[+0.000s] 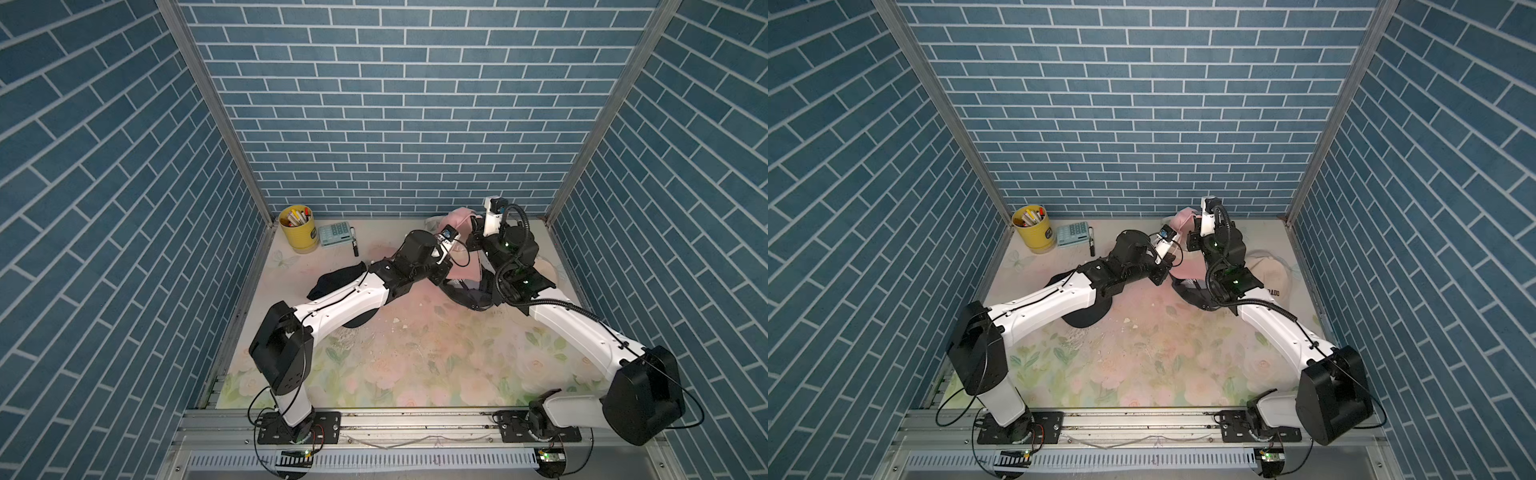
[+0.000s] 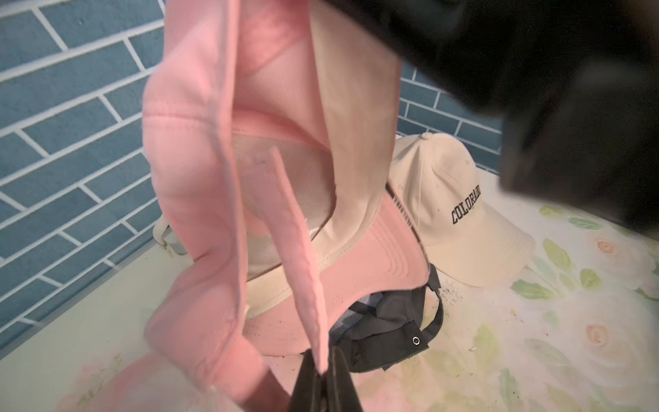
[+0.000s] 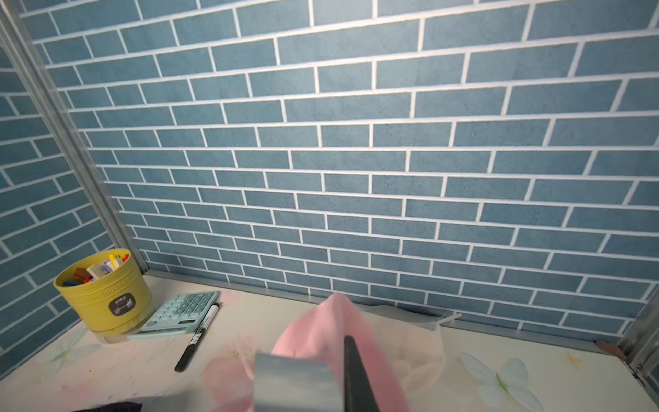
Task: Open the adjustable buckle of the baseball cap
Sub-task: Pull the adjustable strap on the baseball cap.
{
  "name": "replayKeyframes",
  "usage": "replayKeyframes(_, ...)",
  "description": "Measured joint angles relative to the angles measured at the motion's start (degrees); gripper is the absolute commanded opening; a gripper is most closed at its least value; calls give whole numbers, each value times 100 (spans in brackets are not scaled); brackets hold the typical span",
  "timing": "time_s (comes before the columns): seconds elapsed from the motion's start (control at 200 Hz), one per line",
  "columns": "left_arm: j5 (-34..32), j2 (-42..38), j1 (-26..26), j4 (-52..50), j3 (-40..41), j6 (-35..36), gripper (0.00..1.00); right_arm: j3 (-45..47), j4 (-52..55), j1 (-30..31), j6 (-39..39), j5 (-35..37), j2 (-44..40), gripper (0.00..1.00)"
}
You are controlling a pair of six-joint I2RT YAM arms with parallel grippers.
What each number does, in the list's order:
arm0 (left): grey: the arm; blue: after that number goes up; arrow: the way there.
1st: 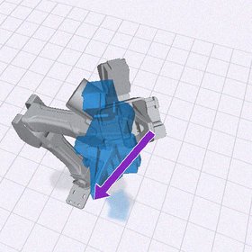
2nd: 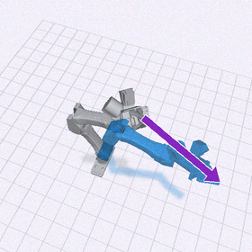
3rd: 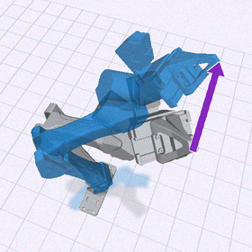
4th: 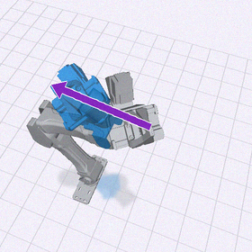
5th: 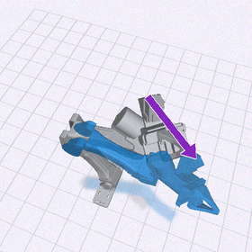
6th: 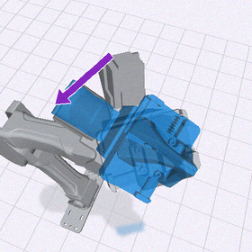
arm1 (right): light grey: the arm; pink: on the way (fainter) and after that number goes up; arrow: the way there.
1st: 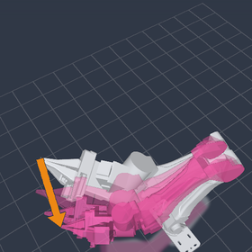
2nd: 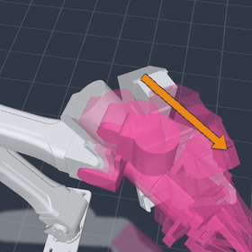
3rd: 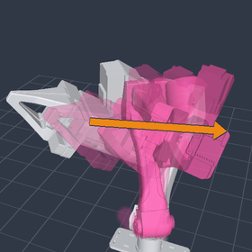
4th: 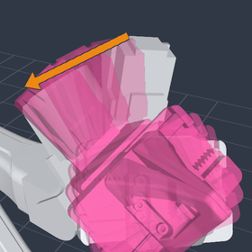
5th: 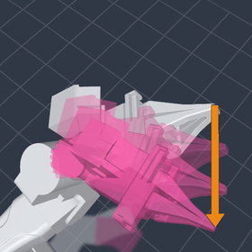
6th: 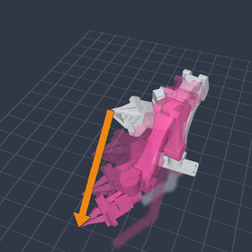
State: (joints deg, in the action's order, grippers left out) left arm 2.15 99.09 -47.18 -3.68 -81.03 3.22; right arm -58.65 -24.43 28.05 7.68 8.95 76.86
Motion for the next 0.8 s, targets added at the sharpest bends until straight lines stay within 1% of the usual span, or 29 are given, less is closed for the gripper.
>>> replayKeyframes(0.015, -68, -7, 0, 17, 17, -2, 8, -11, 22, -2, 11, 24, 0, 0)
replayKeyframes(0.025, -103, -9, -2, 39, 31, -4, 14, -22, 39, -2, 22, 39, 0, 0)
replayKeyframes(0.075, -293, -52, 9, 149, 107, -24, 52, -109, 170, -7, 83, 109, 0, 0)
replayKeyframes(0.095, -372, -83, 22, 190, 144, -66, 65, -149, 225, -4, 105, 138, 0, 0)
replayKeyframes(0.13, -496, -164, 79, 282, 232, -136, 77, -225, 321, -4, 111, 190, 0, 0)
replayKeyframes(0.19, -680, -326, 216, 446, 378, -273, 88, -361, 485, -2, 120, 313, 2, 0)
replayKeyframes(0.23, -811, -479, 337, 579, 494, -374, 90, -470, 627, 4, 155, 448, 2, 0)
replayKeyframes(0.335, -964, -872, 566, 953, 787, -546, 91, -841, 1102, 87, 321, 944, 66, 0)
replayKeyframes(0.39, -955, -1029, 560, 1132, 938, -614, 91, -1128, 1419, 151, 450, 1274, 168, 0)
replayKeyframes(0.49, -721, -1252, 348, 1517, 1338, -662, 93, -1692, 1974, 369, 675, 1910, 435, 0)
replayKeyframes(0.64, -140, -1139, 24, 2065, 1757, -774, 96, -2247, 2758, 713, 1045, 2765, 763, 0)
replayKeyframes(0.665, -59, -1084, -11, 2146, 1777, -796, 100, -2310, 2876, 754, 1097, 2879, 802, 0)
replayKeyframes(0.8, 341, -671, -181, 2643, 1764, -887, 100, -2717, 3578, 968, 1547, 3436, 1023, 0)
